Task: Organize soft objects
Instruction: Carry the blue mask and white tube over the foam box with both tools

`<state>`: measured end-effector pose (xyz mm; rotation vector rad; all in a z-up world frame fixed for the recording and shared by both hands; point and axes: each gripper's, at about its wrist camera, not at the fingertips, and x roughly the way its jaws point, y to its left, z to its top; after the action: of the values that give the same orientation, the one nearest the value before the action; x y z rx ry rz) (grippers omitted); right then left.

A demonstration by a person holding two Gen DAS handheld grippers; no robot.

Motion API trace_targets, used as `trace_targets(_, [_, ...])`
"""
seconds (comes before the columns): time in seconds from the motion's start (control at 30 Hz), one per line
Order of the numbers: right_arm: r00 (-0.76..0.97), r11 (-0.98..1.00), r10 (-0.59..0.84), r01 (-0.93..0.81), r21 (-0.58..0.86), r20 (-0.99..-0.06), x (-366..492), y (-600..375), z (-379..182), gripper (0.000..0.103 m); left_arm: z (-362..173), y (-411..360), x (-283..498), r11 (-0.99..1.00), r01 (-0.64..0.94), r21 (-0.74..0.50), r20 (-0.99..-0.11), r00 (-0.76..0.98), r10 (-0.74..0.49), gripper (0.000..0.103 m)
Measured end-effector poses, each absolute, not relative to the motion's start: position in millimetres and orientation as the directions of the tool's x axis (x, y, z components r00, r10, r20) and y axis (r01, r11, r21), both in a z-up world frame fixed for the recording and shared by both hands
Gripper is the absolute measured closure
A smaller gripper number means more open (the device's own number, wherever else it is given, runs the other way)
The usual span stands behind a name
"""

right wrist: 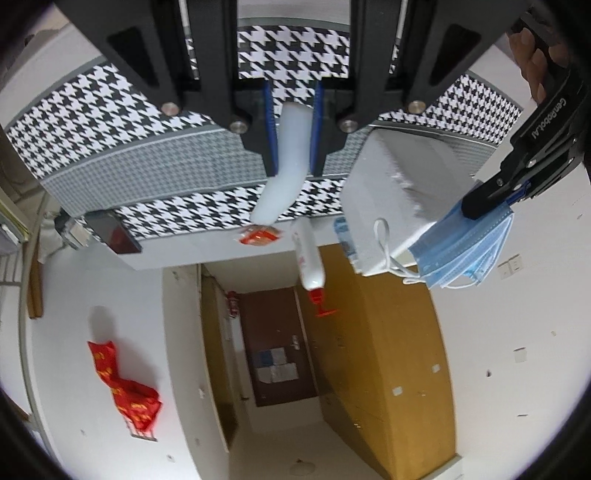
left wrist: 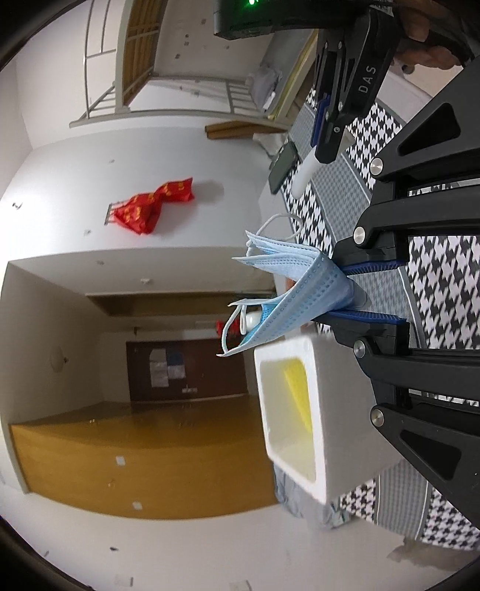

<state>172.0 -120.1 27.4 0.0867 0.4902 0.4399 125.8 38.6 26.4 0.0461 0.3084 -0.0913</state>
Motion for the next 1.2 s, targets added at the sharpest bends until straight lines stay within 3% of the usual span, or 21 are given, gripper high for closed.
trace_targets(0.3, [0.754,0.851,0.519,-0.5,0.161,-0.402,168,-91,40,0.083,36,69,107,0.998,-0.032,0.046,-0.261,0.964,0.043,0.084])
trace_targets(0.67, [0.667,0.755,0.634,-0.643,0.127,-0.392,164,-43,47,0.083,34,108,94,0.983,-0.184,0.025,-0.268,0.946,0.184,0.084])
trace_targets(1.2, [0.61,0.684,0.691,-0.725,0.079,-0.387,172,-9,60,0.083,36,130,98,0.966,-0.258,-0.034,-0.304,0.923,0.236,0.084])
